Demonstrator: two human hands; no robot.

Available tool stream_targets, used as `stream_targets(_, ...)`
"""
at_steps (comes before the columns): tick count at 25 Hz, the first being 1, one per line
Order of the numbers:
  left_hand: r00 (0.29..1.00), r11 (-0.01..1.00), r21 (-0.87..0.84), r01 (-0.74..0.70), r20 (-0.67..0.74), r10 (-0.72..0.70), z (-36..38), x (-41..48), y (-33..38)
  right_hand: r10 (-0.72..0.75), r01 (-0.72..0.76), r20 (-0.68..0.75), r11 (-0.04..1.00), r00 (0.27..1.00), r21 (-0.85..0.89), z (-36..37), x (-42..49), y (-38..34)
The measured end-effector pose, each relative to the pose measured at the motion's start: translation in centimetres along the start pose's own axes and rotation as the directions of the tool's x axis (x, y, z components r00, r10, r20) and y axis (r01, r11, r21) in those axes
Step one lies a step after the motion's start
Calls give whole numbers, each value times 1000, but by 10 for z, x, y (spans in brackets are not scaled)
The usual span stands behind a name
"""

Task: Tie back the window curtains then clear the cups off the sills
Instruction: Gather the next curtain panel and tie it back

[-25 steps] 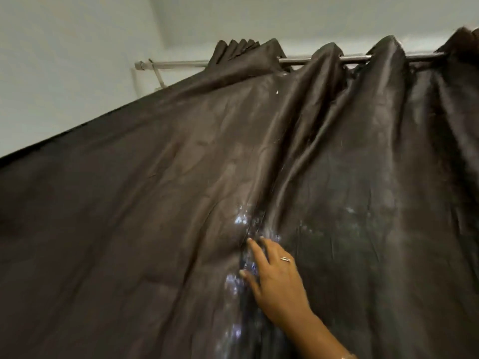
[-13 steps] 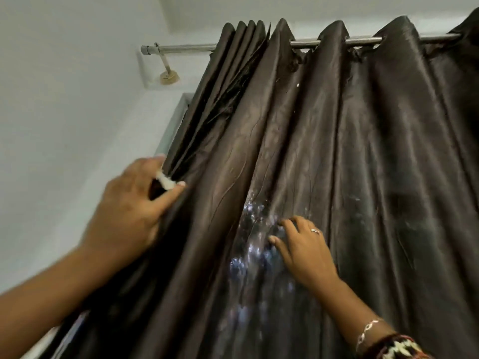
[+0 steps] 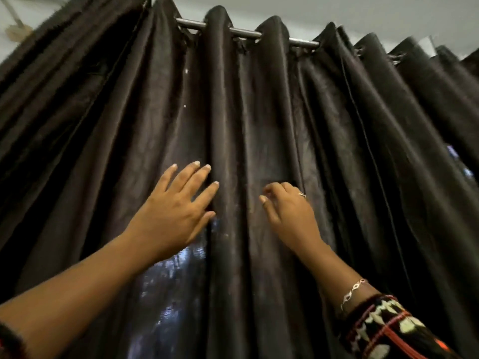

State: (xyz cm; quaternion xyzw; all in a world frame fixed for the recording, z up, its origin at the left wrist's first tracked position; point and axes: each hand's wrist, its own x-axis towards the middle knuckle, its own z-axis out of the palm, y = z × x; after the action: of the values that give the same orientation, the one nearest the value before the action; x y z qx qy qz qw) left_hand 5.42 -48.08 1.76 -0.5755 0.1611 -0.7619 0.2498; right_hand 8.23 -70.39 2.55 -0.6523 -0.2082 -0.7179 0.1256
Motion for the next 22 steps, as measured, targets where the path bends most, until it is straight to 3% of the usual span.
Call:
stream_targets(3, 1000, 1000, -19, -24, -2, 24, 16, 28, 44, 194, -188, -63, 978, 979, 95, -22, 1, 60)
stream_targets(7, 997, 996, -18, -83, -8, 83, 34, 57, 94, 426, -415, 14, 874, 905, 252, -29, 3, 107)
stream_targets(12, 976, 983, -21, -184, -123, 180, 45, 81, 136, 305, -297, 21, 906, 952, 302, -10, 11, 113)
stream_targets(15, 965, 972, 28, -235, -110, 236, 44, 88, 138, 354, -330, -16, 885, 935, 328, -6, 13, 121)
stream_targets(19, 967, 970, 37, -242, -70, 244, 48, 85, 137, 300, -280, -91, 942, 950, 186, -18, 11, 143)
stream_targets(22, 984, 986, -3, -166, -66, 165, 51, 82, 137, 239, -239, -15, 971, 971, 22, -28, 10, 162)
